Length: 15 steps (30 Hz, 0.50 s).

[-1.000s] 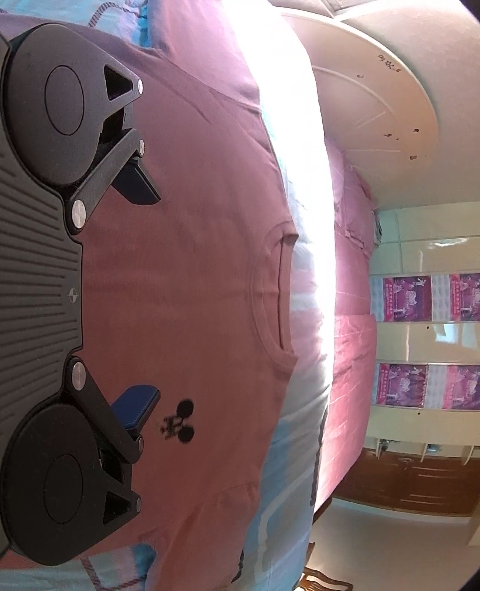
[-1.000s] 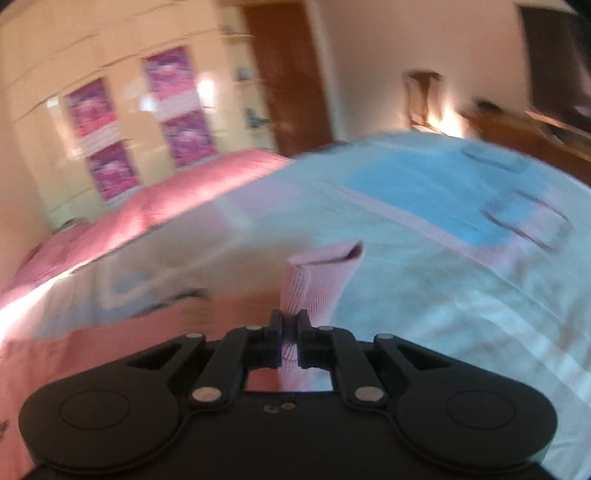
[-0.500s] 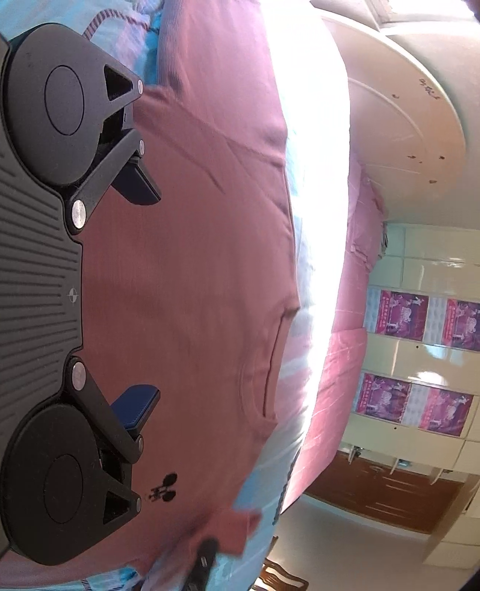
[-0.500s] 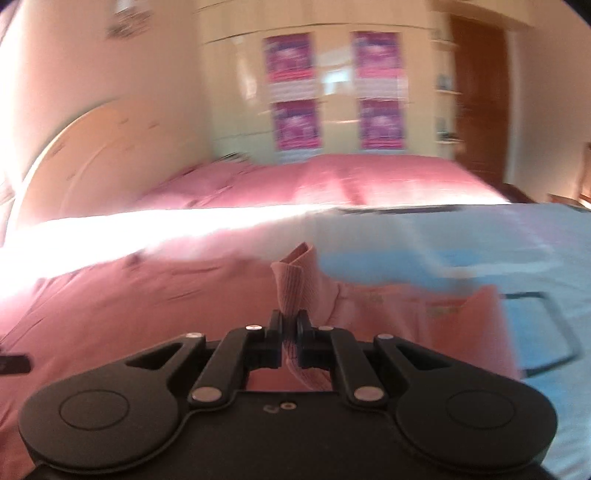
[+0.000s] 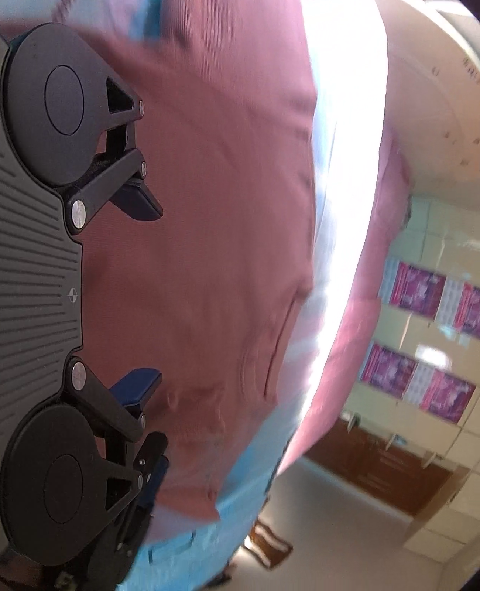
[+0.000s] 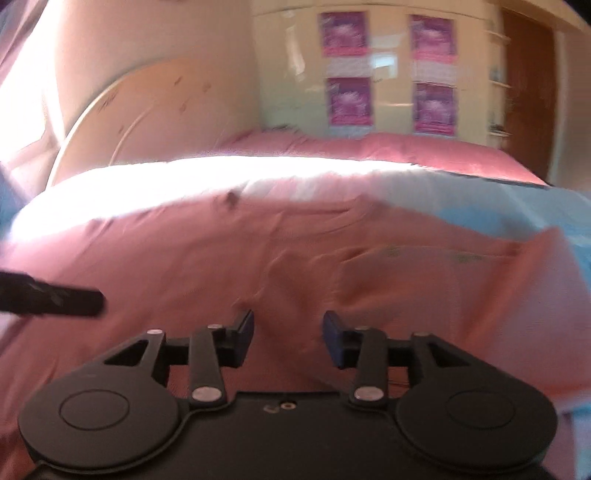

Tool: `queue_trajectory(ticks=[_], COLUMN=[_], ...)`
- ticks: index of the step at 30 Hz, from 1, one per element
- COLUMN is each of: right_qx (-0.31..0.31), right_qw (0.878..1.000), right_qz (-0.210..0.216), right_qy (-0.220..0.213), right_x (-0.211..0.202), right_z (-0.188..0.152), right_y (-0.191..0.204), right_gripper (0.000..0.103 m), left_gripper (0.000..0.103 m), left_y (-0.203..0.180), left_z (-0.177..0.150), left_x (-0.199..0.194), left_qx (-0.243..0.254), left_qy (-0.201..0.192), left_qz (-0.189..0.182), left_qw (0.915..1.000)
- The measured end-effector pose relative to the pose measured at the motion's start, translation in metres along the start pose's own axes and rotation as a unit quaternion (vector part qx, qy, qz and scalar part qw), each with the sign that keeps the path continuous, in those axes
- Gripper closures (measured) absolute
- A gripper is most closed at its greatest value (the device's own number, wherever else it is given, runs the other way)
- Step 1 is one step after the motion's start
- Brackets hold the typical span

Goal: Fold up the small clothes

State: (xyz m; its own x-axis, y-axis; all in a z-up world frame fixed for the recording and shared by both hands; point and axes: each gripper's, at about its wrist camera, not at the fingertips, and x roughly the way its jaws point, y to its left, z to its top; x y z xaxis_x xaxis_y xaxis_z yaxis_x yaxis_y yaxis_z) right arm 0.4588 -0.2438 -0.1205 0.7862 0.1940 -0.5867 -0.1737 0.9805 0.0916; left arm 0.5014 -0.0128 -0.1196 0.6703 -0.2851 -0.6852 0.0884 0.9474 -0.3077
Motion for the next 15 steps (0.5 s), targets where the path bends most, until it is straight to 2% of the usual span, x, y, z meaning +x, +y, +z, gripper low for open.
queue_trajectory(ticks=[2,3,6,7,9,10,12,15], right_qx=[0.036,0.054,0.093,0.11,0.137,0.157,0.187,0.222], right_qw=[0.999,0.997,0.988,0.983,0.973,0.968,0.957,0.946], right_qz=[-0.03,-0.051,-0.118,-0.143,-0.179,-0.193,-0.216,-0.233], right_qy=[-0.008,-0.012,-0.026,-0.033,-0.04,-0.044,-0.049,-0.049], right_x=[-0.008,-0.016,-0.038,-0.049,-0.063,-0.073,-0.084,-0.094], right_z=[0.001,0.002,0.002,0.001,-0.001,-0.003,-0.007,-0.017], right_y=[-0.024,-0.036,-0.069,-0.083,-0.104,-0.117,-0.137,-0.16], right_gripper=[0.088,0.09,0.091,0.091,0.091,0.091,0.089,0.089], left_gripper=[0.017,0.017,0.018,0.022,0.052,0.06,0.097,0.097], left_y=[-0.018,-0.029,-0.057,-0.063,-0.079,-0.086,-0.094,-0.095], left_z=[0.004,0.006,0.009,0.008,0.007,0.006,0.006,0.012], left_x=[0.019,0.031,0.063,0.07,0.083,0.087,0.094,0.078], left_qx=[0.002,0.008,0.023,0.023,0.034,0.043,0.059,0.057], left_qy=[0.01,0.015,0.036,0.039,0.045,0.044,0.037,-0.004], left_qz=[-0.029,-0.043,-0.065,-0.075,-0.07,-0.06,-0.047,-0.05], left_qw=[0.9995,0.9989,0.9969,0.9961,0.996,0.9963,0.9964,0.9971])
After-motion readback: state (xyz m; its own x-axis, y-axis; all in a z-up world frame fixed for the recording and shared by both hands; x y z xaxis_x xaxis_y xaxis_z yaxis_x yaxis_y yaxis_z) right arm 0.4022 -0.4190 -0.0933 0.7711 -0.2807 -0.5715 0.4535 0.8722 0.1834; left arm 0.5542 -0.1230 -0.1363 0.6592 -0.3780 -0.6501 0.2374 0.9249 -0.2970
